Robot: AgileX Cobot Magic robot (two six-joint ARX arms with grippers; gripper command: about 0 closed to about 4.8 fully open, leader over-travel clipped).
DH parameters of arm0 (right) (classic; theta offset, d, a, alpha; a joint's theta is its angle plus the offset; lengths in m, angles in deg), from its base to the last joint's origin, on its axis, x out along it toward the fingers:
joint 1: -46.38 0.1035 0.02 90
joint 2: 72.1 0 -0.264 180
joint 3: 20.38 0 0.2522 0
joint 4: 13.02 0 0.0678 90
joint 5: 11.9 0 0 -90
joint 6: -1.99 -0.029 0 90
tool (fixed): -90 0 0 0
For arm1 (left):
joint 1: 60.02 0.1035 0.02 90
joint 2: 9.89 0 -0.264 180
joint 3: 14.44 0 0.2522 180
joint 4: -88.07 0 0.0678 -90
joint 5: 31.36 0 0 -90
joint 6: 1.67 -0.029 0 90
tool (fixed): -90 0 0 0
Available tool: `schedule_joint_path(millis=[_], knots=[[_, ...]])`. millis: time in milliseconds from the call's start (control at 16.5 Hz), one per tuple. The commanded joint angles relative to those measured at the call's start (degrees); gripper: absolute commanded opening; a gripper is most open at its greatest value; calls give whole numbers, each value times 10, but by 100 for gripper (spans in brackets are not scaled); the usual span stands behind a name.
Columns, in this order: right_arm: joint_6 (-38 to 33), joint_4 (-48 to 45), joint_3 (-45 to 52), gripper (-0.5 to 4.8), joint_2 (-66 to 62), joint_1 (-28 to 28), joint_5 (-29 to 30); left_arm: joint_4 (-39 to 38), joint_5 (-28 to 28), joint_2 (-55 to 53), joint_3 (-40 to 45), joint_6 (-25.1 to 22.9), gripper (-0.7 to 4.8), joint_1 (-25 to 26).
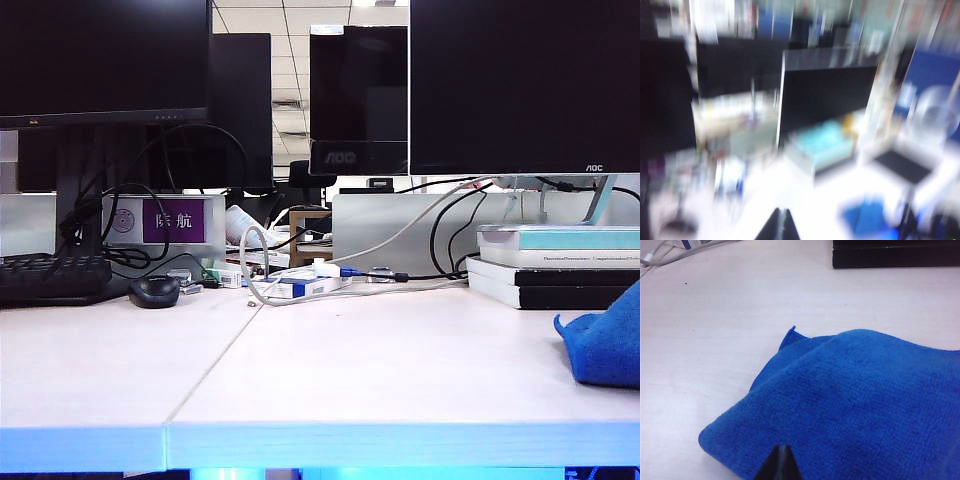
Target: Wipe the table from left to right using the rag.
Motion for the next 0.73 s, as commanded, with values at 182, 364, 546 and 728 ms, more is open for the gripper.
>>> schedule_joint_path(millis=[182, 364, 546, 728], knots=[[-2, -4, 2, -1, 0, 1, -1, 154, -123, -4, 273, -1, -6, 0], [-2, -3, 2, -1, 0, 1, -1, 317, -165, -12, 428, -1, -6, 0], [-2, -3, 2, -1, 0, 1, -1, 384, -192, -11, 549, 3, -6, 0], [-2, -3, 2, -1, 0, 1, -1, 459, -206, 1, 655, 3, -6, 0]])
